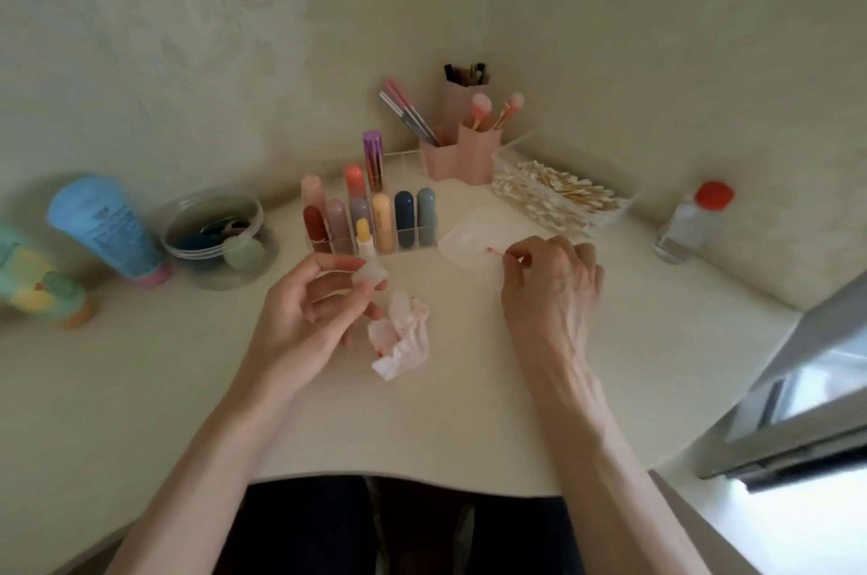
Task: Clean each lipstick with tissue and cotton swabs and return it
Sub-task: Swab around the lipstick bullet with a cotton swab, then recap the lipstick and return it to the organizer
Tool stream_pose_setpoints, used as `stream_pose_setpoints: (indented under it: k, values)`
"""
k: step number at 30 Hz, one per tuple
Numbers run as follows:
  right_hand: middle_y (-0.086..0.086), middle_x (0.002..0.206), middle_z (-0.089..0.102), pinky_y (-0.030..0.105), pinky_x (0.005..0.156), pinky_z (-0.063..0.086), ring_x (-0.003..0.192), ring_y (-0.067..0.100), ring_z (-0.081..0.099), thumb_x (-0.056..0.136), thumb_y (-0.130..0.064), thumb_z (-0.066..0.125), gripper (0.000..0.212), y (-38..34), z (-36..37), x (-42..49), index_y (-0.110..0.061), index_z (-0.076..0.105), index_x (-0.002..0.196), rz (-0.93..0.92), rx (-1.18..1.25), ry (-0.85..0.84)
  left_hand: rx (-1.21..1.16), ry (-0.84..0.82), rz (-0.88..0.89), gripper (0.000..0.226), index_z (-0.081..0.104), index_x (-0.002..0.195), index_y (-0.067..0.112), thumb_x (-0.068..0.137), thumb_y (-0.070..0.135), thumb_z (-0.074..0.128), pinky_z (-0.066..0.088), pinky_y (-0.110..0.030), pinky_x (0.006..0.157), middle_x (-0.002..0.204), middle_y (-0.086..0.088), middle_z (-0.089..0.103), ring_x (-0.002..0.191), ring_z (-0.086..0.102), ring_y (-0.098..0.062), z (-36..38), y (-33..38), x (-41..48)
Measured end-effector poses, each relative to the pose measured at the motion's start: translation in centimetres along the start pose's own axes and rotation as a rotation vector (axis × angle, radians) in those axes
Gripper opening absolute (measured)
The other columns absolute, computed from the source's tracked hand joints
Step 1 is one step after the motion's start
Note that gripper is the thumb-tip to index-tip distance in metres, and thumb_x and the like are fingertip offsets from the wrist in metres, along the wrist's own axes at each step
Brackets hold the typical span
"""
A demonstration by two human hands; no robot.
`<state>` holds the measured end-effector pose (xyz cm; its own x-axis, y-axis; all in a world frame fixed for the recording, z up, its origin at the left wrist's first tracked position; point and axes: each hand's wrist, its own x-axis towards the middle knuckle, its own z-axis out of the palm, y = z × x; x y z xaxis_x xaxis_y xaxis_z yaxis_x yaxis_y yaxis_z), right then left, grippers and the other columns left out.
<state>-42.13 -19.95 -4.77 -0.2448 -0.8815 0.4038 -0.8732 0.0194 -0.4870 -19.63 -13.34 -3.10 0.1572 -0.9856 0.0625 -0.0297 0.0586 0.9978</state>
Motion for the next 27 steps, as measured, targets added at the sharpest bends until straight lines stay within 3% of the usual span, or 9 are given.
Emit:
stream_pose_setpoints:
  k: [4, 7, 11, 16, 20, 23, 27]
  values:
    - [0.007, 0.107, 0.072, 0.042, 0.087, 0.035, 0.109, 0.034, 0.051, 0.099, -0.027, 0.065, 0.017, 0.0, 0.1, -0.1, -0.020, 0.078, 0.107, 0.005, -0.027, -0.028, 0.011, -0.024, 0.011, 0.034, 0.068, 0.127, 0.016, 0.093, 0.014, 0.070, 0.050, -0.022, 0.055, 0.104, -0.007, 0.078, 0.076, 0.072, -0.016, 0.1, -0.3, 0.0]
    - [0.009, 0.108, 0.071, 0.043, 0.087, 0.036, 0.109, 0.035, 0.052, 0.098, -0.026, 0.067, 0.017, -0.2, 0.1, -0.2, -0.018, 0.078, 0.108, 0.006, -0.013, -0.019, 0.034, -0.017, 0.000, 0.032, 0.071, 0.127, 0.015, 0.095, 0.014, 0.069, 0.048, -0.017, 0.058, 0.097, -0.002, 0.079, 0.068, 0.066, -0.006, -0.2, -0.3, -0.3]
    - [0.007, 0.108, 0.070, 0.041, 0.088, 0.039, 0.107, 0.033, 0.054, 0.095, -0.020, 0.069, 0.016, -1.5, -0.1, -0.5, -0.018, 0.077, 0.109, -0.034, 0.084, 0.002, 0.054, 0.013, -0.003, 0.028, 0.073, 0.119, 0.015, 0.091, 0.013, 0.074, 0.049, -0.022, 0.059, 0.108, -0.003, 0.079, 0.083, 0.074, -0.018, -0.9, -0.2, -0.3]
    - [-0.007, 0.107, 0.068, 0.032, 0.084, 0.045, 0.104, 0.015, 0.055, 0.096, -0.033, 0.073, 0.020, -5.0, -0.3, -1.0, -0.027, 0.074, 0.115, -0.222, 0.309, -0.306, 0.045, 0.053, -0.046, 0.022, 0.067, 0.115, 0.016, 0.094, 0.010, 0.073, 0.050, -0.032, 0.069, 0.106, -0.001, 0.079, 0.088, 0.076, -0.024, -1.6, 0.4, -0.5]
    - [-0.007, 0.108, 0.067, 0.031, 0.081, 0.047, 0.101, 0.016, 0.059, 0.093, -0.048, 0.075, 0.035, -8.0, 0.3, -0.8, -0.027, 0.070, 0.121, -0.235, 0.241, -0.490, 0.055, 0.108, -0.069, 0.023, 0.062, 0.117, 0.017, 0.096, 0.017, 0.072, 0.053, -0.034, 0.071, 0.105, 0.002, 0.078, 0.088, 0.076, -0.022, -2.2, 0.6, -0.4]
    - [-0.007, 0.100, 0.066, 0.032, 0.078, 0.050, 0.092, 0.017, 0.062, 0.091, -0.051, 0.076, 0.037, -9.1, 1.1, -0.6, -0.024, 0.068, 0.116, -0.210, 0.219, -0.525, 0.028, 0.109, -0.069, 0.021, 0.059, 0.118, 0.015, 0.100, 0.022, 0.067, 0.050, -0.036, 0.071, 0.107, 0.000, 0.076, 0.083, 0.075, -0.020, -2.5, 0.6, -0.4]
    - [-0.006, 0.103, 0.072, 0.038, 0.082, 0.057, 0.096, 0.020, 0.068, 0.092, -0.047, 0.076, 0.029, -9.4, 1.9, -1.0, -0.027, 0.071, 0.112, -0.181, 0.241, -0.485, -0.003, 0.065, -0.058, 0.018, 0.057, 0.120, 0.018, 0.104, 0.021, 0.061, 0.048, -0.034, 0.073, 0.105, 0.000, 0.073, 0.077, 0.068, -0.019, -2.8, 0.2, -0.4]
